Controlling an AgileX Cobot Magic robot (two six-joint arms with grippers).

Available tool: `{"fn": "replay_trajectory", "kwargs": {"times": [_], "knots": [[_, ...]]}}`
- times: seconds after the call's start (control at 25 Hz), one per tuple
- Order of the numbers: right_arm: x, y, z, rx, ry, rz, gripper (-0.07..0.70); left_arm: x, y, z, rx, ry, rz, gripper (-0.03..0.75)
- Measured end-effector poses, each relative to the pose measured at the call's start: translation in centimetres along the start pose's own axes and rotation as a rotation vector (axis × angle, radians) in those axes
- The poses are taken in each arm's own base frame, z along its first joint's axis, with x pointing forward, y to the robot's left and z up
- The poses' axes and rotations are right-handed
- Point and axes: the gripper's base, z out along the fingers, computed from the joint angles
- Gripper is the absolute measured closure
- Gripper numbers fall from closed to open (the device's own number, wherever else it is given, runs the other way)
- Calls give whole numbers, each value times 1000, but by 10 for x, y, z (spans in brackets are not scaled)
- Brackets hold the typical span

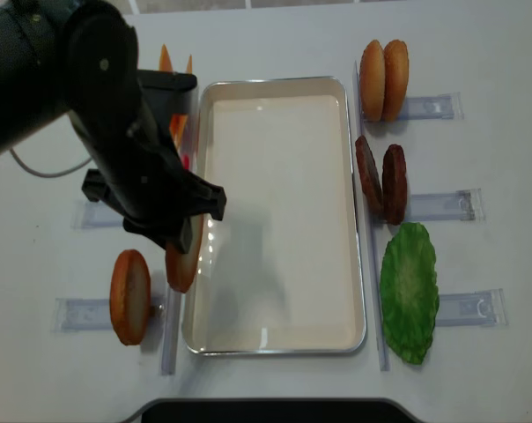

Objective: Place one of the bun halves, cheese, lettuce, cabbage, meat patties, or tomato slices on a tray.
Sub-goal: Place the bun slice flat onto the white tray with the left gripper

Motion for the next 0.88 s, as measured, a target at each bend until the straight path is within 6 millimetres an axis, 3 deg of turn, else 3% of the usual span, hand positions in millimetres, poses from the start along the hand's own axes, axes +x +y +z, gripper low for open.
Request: {"fn": "replay_trajectory", "kwargs": {"times": [0.28, 0.56, 0.88], "knots": [[0, 0, 0, 0, 0, 0, 261, 21, 11, -26, 42, -79, -5, 574], [0, 0, 0, 0, 0, 0, 261, 48, 24, -3, 67, -86, -43, 574], [0, 0, 0, 0, 0, 0, 261, 50, 22, 9, 152, -162, -69, 575]]}}
